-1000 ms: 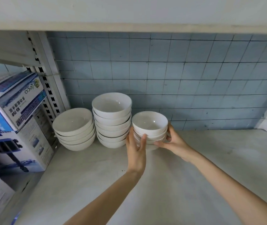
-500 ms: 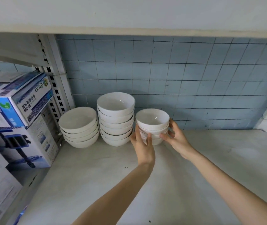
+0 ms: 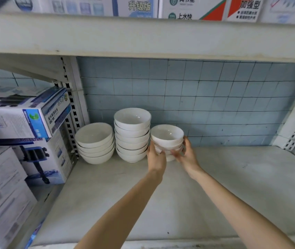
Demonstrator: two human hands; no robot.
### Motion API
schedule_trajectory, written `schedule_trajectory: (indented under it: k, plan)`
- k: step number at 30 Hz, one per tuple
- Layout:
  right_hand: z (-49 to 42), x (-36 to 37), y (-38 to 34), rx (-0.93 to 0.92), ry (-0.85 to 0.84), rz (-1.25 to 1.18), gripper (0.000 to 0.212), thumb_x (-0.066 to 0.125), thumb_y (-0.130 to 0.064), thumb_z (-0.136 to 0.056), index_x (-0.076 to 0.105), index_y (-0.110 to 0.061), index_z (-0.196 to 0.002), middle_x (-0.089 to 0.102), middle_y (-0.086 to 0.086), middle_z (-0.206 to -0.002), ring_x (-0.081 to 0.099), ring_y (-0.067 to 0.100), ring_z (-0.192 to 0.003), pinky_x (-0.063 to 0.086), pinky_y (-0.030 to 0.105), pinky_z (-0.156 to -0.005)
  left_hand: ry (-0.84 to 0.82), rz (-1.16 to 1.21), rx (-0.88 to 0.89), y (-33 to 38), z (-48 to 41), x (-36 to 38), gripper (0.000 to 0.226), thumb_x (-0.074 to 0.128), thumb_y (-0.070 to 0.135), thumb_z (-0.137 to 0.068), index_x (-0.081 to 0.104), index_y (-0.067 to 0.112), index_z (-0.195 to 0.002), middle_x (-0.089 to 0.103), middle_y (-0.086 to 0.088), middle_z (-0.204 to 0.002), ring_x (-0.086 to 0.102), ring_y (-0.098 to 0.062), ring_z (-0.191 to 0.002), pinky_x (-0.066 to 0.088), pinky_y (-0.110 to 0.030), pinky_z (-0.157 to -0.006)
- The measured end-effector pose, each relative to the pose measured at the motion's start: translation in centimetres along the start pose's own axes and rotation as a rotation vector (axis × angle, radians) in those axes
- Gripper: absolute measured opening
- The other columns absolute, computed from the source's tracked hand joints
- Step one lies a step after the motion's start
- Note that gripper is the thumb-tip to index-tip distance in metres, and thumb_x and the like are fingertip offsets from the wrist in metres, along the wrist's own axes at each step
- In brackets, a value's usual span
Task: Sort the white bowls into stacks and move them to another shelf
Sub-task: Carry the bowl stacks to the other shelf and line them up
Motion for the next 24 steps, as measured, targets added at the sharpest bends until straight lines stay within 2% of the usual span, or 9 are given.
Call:
schedule_trajectory:
  k: [3, 6, 8, 10, 13, 16, 20, 22, 24]
  plan:
    - [0.0, 0.1, 0.3, 0.021, -0.007, -0.012, 0.095, 0.081, -0.049, -0.052, 0.033, -0.033, -0.133, 0.049, -0.022, -0.122, 0.049, 0.014, -0.123, 0.043, 0.039, -0.102, -0.089, -0.004, -0.032, -1.0, -0.6, 0.2, 0.082, 0.039, 0.013, -0.062, 0.036, 0.039, -0.140, 0.045, -0.003, -0.142, 0.040, -0.033, -0.132, 0.031, -0.055, -0.111]
    - [0.0, -0.2, 0.2, 0.025, -0.031, 0.079, 0.077, 0.079, -0.029, -0.072, 0.031, -0.035, -0.132, 0.050, -0.014, -0.128, 0.047, 0.015, -0.125, 0.041, 0.039, -0.104, -0.187, -0.120, -0.069, 0.9, 1.5, -0.3, 0.075, 0.044, 0.013, -0.075, 0.029, 0.036, -0.145, 0.044, -0.005, -0.145, 0.038, -0.033, -0.134, 0.032, -0.048, -0.110]
    - [0.3, -0.3, -0.3, 0.032, -0.084, 0.184, 0.069, 0.072, -0.022, -0.082, 0.028, -0.032, -0.135, 0.046, -0.008, -0.132, 0.045, 0.015, -0.126, 0.039, 0.032, -0.102, -0.227, -0.291, -0.027, 1.8, 2.4, -1.1, 0.066, 0.045, 0.010, -0.088, 0.026, 0.029, -0.148, 0.046, -0.012, -0.141, 0.047, -0.034, -0.123, 0.039, -0.040, -0.104]
    - [0.9, -0.9, -1.5, -0.019, -0.122, 0.413, 0.070, 0.066, -0.029, -0.086, 0.026, -0.020, -0.143, 0.042, -0.005, -0.137, 0.040, 0.012, -0.128, 0.033, 0.024, -0.100, -0.250, -0.463, 0.076, 2.8, 3.3, -2.2, 0.064, 0.045, 0.010, -0.090, 0.023, 0.024, -0.149, 0.056, -0.013, -0.127, 0.054, -0.033, -0.111, 0.045, -0.034, -0.095]
    - [2.4, -2.7, -2.8, -0.065, -0.132, 0.989, 0.068, 0.048, -0.050, -0.092, 0.025, -0.017, -0.146, 0.032, -0.002, -0.151, 0.033, 0.017, -0.136, 0.035, 0.032, -0.102, -0.284, -0.783, 0.257, 4.8, 4.9, -3.8, 0.057, 0.044, 0.014, -0.097, 0.023, 0.020, -0.150, 0.051, -0.002, -0.134, 0.048, -0.025, -0.125, 0.039, -0.025, -0.094]
    - [4.6, -5.1, -4.9, -0.143, -0.063, 1.379, 0.060, 0.034, -0.054, -0.095, 0.035, -0.016, -0.142, 0.043, 0.000, -0.144, 0.041, 0.020, -0.129, 0.039, 0.033, -0.097, -0.297, -1.253, 0.433, 6.0, 6.5, -5.5, 0.051, 0.039, 0.035, -0.099, 0.027, 0.024, -0.148, 0.039, 0.005, -0.147, 0.039, -0.021, -0.133, 0.039, -0.035, -0.099]
    - [8.9, -9.0, -7.6, -0.213, 0.164, 1.469, 0.078, 0.012, -0.062, -0.091, 0.060, -0.007, -0.119, 0.065, 0.008, -0.116, 0.061, 0.027, -0.107, 0.048, 0.042, -0.088, -0.254, -1.415, 0.606, 7.5, 7.6, -7.5, 0.057, 0.032, 0.050, -0.089, 0.058, 0.014, -0.126, 0.064, -0.004, -0.121, 0.061, -0.029, -0.111, 0.052, -0.043, -0.085]
    - [10.5, -10.4, -7.5, -0.131, 0.156, 1.522, 0.087, 0.003, -0.066, -0.083, 0.049, -0.012, -0.134, 0.054, 0.007, -0.135, 0.049, 0.025, -0.126, 0.036, 0.048, -0.102, -0.181, -1.451, 0.632, 8.1, 7.5, -8.8, 0.061, 0.031, 0.052, -0.086, 0.061, 0.013, -0.123, 0.067, -0.005, -0.115, 0.063, -0.030, -0.106, 0.053, -0.045, -0.082]
    - [12.9, -12.5, -7.9, -0.048, 0.186, 1.560, 0.089, -0.001, -0.068, -0.083, 0.043, -0.016, -0.139, 0.046, 0.005, -0.143, 0.042, 0.023, -0.132, 0.031, 0.049, -0.106, -0.176, -1.432, 0.636, 8.4, 7.8, -8.8, 0.066, 0.028, 0.055, -0.086, 0.058, 0.013, -0.128, 0.064, -0.006, -0.121, 0.059, -0.030, -0.114, 0.049, -0.047, -0.090]
Point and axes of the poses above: each hand's wrist, its own z-axis away from the middle knuckle, its own x-axis out of the palm, y = z × x, the point moved 9 cm from there along -z, towards the middle knuckle
